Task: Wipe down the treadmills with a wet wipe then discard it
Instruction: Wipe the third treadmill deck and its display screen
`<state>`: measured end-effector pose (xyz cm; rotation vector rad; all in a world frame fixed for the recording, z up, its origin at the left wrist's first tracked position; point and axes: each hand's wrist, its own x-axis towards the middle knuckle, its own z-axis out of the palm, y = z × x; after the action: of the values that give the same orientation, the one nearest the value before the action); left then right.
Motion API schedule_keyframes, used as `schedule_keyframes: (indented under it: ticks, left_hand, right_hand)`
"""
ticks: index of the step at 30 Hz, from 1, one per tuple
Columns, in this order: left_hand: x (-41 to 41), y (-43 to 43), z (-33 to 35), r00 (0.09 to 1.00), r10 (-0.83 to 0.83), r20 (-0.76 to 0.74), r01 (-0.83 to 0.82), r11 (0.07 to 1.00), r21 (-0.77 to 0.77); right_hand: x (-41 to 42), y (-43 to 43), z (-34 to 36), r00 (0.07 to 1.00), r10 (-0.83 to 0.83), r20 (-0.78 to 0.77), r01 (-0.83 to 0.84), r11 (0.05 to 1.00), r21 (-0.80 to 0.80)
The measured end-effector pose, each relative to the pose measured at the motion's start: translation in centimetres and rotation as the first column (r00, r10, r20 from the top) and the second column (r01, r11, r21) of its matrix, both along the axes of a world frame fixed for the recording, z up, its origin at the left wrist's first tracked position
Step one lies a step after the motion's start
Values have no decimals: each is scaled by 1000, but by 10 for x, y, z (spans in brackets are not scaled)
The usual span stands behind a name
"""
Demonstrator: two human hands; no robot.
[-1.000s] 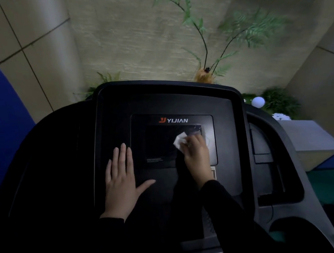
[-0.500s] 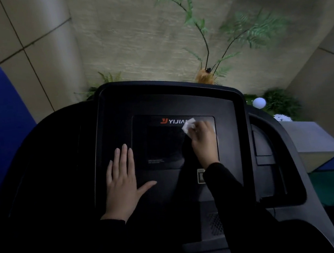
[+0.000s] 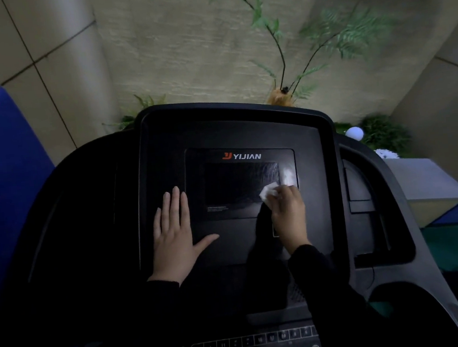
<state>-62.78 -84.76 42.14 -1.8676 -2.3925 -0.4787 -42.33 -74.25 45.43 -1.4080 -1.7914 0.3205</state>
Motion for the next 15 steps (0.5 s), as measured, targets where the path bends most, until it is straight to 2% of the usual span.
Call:
schedule_keyframes:
  ticks: [4,9,15]
  left_hand:
    - [-2,-3,3,1000,-19,21,19,1000,-4]
    - [-8,-13,11,991,-105,83,104,994,13]
    - [-6,-43,12,980,-155,122,150,987,50]
  right_hand:
    - [-17,-25,-11,988,150,42,-148,987,-59]
    - [-22,-41,4,993,121,-18,-122,989,-88]
    - [-27,-66,20,993,114,-5,-114,991,-71]
